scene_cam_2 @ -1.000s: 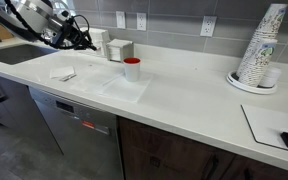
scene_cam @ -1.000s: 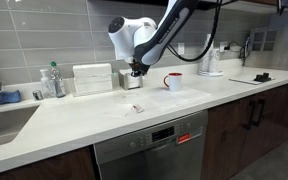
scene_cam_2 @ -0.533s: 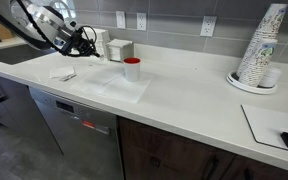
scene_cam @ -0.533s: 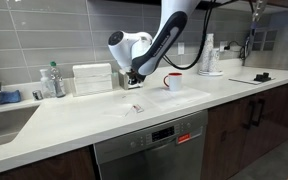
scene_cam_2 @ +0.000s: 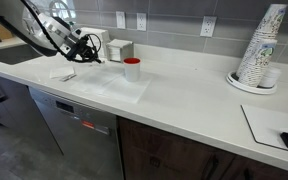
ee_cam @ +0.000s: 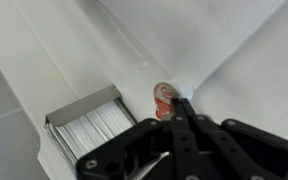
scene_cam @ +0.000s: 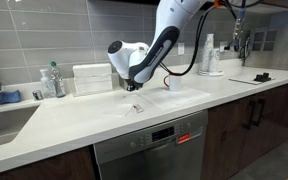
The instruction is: Pick up the white coffee pod and move it forward on the kitchen counter
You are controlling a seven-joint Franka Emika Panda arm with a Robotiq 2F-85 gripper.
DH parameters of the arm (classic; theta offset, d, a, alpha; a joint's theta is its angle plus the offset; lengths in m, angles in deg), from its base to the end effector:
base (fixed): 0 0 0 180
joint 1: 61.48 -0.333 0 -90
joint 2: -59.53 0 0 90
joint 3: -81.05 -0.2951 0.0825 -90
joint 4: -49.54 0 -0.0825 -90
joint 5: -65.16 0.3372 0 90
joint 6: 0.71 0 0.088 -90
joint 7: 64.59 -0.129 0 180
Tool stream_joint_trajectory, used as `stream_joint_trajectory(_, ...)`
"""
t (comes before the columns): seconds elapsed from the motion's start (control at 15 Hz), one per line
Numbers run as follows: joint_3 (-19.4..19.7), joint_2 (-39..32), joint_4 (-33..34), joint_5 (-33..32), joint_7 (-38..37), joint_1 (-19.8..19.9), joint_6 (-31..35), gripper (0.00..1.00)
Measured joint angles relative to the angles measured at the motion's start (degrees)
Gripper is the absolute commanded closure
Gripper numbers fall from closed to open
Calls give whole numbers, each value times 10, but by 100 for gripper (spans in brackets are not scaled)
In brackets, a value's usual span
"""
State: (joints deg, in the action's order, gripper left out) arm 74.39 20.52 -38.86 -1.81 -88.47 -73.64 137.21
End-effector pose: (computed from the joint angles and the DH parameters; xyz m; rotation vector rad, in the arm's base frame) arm 0.6592 0.1902 0.2715 2.2725 0.8449 0.5725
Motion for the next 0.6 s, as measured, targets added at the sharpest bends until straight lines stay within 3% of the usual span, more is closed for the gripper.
stream_joint_trajectory(0.13,0,-10,6,19,18,0,1,100)
stream_joint_trajectory(0.2,0,-13,10,25,28,0,1,73)
stream_joint_trajectory(0.33,1,-15,15,36,40,-1,1,66)
stream_joint_trajectory(0.6,3,-7,15,41,54,-4,3,35)
